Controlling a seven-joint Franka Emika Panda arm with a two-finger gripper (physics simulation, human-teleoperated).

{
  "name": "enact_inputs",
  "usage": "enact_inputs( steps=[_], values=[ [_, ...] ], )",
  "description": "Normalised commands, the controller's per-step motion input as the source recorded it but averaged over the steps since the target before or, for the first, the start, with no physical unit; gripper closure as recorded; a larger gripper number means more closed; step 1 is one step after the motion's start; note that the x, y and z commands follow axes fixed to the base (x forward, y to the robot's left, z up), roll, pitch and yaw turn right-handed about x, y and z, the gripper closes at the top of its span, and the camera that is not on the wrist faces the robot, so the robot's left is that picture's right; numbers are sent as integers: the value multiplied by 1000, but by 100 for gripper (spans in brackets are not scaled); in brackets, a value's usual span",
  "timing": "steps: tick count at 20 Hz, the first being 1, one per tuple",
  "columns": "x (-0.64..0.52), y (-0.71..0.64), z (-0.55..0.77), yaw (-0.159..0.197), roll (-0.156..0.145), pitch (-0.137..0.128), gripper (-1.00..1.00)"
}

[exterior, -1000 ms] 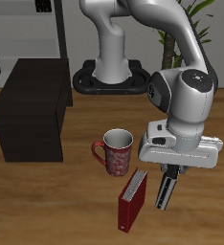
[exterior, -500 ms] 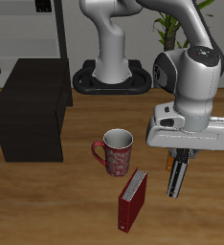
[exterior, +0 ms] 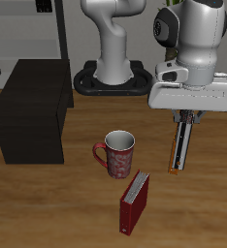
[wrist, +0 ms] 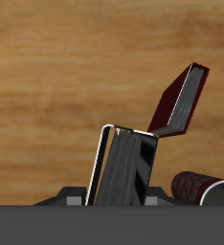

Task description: Place the striped book upright on top of the shelf

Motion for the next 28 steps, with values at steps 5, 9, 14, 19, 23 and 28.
enact_inputs(
  steps=[5, 9, 14, 19, 23, 28],
  values=[
    [-371, -34, 635, -1, 16, -43, 100],
    [-363, -138, 379, 18, 10, 9, 100],
    [-425, -403, 297, -8, -32, 16, 100],
    [-371, -477, 47, 12, -24, 28, 100],
    [-399, -485, 157, 19, -11, -3, 100],
    [-353, -475, 168, 12, 17, 27, 100]
  ],
)
